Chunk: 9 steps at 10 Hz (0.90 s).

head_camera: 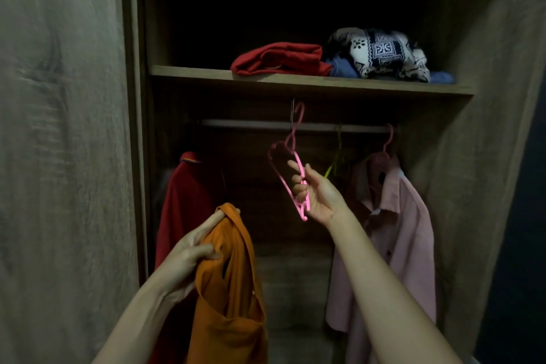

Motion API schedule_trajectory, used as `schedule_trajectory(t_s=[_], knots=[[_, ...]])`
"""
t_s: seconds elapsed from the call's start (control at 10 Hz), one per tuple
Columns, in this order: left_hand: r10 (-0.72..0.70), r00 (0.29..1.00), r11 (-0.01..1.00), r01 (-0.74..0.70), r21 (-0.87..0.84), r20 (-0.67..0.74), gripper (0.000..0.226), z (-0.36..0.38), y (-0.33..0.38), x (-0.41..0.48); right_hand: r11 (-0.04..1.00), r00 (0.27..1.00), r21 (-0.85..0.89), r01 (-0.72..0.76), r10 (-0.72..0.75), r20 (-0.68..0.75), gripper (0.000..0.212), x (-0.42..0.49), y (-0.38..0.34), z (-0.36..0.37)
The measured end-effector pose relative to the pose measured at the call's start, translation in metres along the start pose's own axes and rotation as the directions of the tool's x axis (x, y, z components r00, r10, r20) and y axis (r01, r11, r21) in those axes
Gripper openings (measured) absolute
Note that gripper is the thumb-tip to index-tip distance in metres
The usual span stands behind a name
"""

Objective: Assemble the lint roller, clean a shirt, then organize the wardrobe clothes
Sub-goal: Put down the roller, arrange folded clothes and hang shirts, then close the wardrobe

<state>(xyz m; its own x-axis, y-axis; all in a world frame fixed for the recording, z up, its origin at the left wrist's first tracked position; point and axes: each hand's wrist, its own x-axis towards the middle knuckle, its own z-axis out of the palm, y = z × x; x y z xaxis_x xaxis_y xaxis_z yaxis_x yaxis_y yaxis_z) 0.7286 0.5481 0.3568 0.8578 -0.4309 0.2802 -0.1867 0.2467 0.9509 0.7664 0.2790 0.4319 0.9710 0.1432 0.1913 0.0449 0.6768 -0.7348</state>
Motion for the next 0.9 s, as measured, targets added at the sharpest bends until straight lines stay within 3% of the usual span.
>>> schedule_trajectory(t_s=[0.2, 0.3, 0.4, 0.5, 0.6, 0.7, 0.9], knots=[[-0.028, 0.999, 0.998, 0.026, 0.049, 0.039, 0.078, 0.009, -0.004, -0.003, 0.995, 0.999, -0.099, -0.012, 0.007, -0.053, 0.035, -0.066, 0.033, -0.018], [-0.075, 0.996, 0.984, 0.065, 0.168, 0.056, 0.076, 0.012, -0.015, 0.001, 0.995, 0.997, -0.096, -0.029, 0.021, -0.078, 0.037, -0.1, 0.05, -0.035], [-0.163, 0.986, 0.938, 0.143, 0.316, 0.036, 0.084, 0.004, -0.025, 0.018, 0.987, 0.995, -0.158, -0.039, 0.024, -0.098, 0.044, -0.128, 0.061, -0.053], [-0.253, 0.967, 0.827, 0.222, 0.517, -0.01, 0.08, -0.004, -0.03, 0.032, 0.974, 0.989, -0.212, -0.075, 0.046, -0.138, 0.046, -0.16, 0.063, -0.078], [-0.209, 0.975, 0.717, 0.207, 0.666, -0.078, 0.057, -0.008, -0.039, 0.046, 0.974, 0.978, -0.196, -0.117, 0.079, -0.194, 0.042, -0.197, 0.06, -0.102], [-0.212, 0.97, 0.689, 0.237, 0.684, -0.123, 0.044, -0.012, -0.046, 0.058, 0.961, 0.956, -0.22, -0.168, 0.104, -0.273, 0.04, -0.225, 0.055, -0.121], [-0.221, 0.967, 0.631, 0.239, 0.738, -0.124, 0.049, -0.025, -0.066, 0.092, 0.933, 0.954, -0.287, -0.218, 0.141, -0.264, 0.035, -0.254, 0.049, -0.132]])
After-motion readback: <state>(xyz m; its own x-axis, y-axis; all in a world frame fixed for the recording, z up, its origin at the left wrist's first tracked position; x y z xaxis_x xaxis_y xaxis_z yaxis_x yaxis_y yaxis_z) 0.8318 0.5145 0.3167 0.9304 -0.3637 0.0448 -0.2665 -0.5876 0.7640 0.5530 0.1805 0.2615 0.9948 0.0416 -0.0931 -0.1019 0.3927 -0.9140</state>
